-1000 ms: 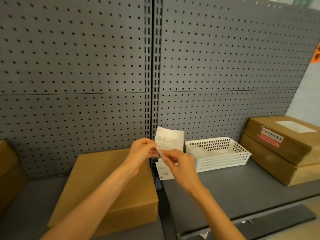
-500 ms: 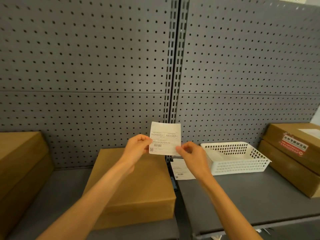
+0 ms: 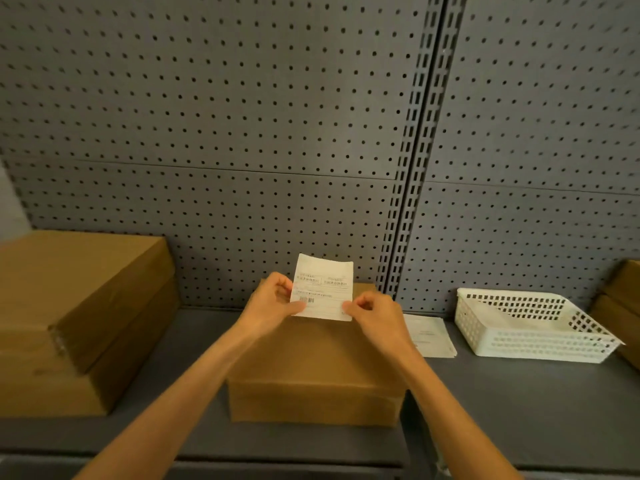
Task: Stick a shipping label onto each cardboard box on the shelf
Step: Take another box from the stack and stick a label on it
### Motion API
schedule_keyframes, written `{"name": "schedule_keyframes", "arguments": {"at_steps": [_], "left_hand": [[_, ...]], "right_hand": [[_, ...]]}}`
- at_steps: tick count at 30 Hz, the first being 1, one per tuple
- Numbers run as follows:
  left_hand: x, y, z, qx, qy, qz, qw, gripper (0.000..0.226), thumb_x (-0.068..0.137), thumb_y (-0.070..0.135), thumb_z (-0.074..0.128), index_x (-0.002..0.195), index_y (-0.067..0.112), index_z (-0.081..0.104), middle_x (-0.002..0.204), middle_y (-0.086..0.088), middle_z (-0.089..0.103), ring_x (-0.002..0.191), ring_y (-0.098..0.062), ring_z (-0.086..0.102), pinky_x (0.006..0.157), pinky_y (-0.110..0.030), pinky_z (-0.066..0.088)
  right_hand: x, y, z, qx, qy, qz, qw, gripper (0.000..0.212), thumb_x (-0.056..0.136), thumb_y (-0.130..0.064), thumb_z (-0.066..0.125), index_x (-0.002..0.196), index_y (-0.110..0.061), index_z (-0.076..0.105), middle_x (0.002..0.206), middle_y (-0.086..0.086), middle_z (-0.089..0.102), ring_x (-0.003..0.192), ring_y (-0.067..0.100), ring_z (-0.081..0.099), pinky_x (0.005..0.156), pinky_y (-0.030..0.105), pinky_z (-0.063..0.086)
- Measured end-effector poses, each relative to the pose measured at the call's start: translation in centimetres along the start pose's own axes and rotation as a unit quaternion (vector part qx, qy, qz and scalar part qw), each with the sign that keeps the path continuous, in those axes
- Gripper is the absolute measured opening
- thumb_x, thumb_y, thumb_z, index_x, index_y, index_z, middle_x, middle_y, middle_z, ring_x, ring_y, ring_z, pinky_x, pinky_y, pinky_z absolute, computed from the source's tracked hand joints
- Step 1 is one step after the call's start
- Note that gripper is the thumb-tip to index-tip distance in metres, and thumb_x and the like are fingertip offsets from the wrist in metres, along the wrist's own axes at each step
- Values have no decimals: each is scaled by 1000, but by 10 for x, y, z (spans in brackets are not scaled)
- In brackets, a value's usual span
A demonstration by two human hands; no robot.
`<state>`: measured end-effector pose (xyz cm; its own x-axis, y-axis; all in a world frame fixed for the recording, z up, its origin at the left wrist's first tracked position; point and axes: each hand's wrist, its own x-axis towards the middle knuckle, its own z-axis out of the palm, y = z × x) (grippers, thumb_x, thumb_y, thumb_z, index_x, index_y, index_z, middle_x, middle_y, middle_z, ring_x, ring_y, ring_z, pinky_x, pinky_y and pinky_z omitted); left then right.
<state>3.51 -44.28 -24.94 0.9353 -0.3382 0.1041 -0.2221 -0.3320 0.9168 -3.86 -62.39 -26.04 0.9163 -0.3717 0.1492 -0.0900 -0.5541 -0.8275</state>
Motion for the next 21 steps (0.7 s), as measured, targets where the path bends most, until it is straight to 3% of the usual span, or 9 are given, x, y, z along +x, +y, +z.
{"name": "schedule_keyframes", "arguments": {"at_steps": [4, 14, 18, 21], "left_hand": [[-5, -14, -2, 29, -3, -3, 1000, 26, 81, 4, 71, 87, 17, 50, 91, -2, 62, 78, -11, 60, 64, -18, 46], [-12, -27, 6, 40, 11, 5, 999, 20, 82, 9, 71, 93, 16, 57, 89, 2, 62, 76, -7, 57, 64, -14, 46], [-11, -30, 7, 53, 13, 13, 998, 20, 80, 10, 73, 91, 16, 58, 88, 1, 62, 75, -9, 57, 66, -15, 46], [-11, -30, 8, 65, 12, 19, 998, 20, 81, 9, 72, 89, 18, 57, 85, 3, 61, 74, -8, 56, 64, -14, 45]], "right_hand": [[-3, 4, 9, -30, -3, 5, 1000, 17, 90, -30, 62, 77, -19, 64, 79, -2, 67, 70, 12, 62, 66, 28, 51], [-7, 10, 16, -60, 18, 15, 998, 15, 91, -28, 63, 86, -14, 67, 80, -1, 66, 72, 13, 61, 70, 31, 52], [-8, 13, 17, -69, 32, 8, 997, 14, 89, -27, 65, 85, -14, 67, 78, -2, 65, 69, 10, 59, 65, 26, 50], [-8, 16, 17, -84, 42, -9, 996, 14, 88, -24, 66, 78, -13, 67, 74, -5, 61, 64, 4, 54, 55, 14, 40]]}}
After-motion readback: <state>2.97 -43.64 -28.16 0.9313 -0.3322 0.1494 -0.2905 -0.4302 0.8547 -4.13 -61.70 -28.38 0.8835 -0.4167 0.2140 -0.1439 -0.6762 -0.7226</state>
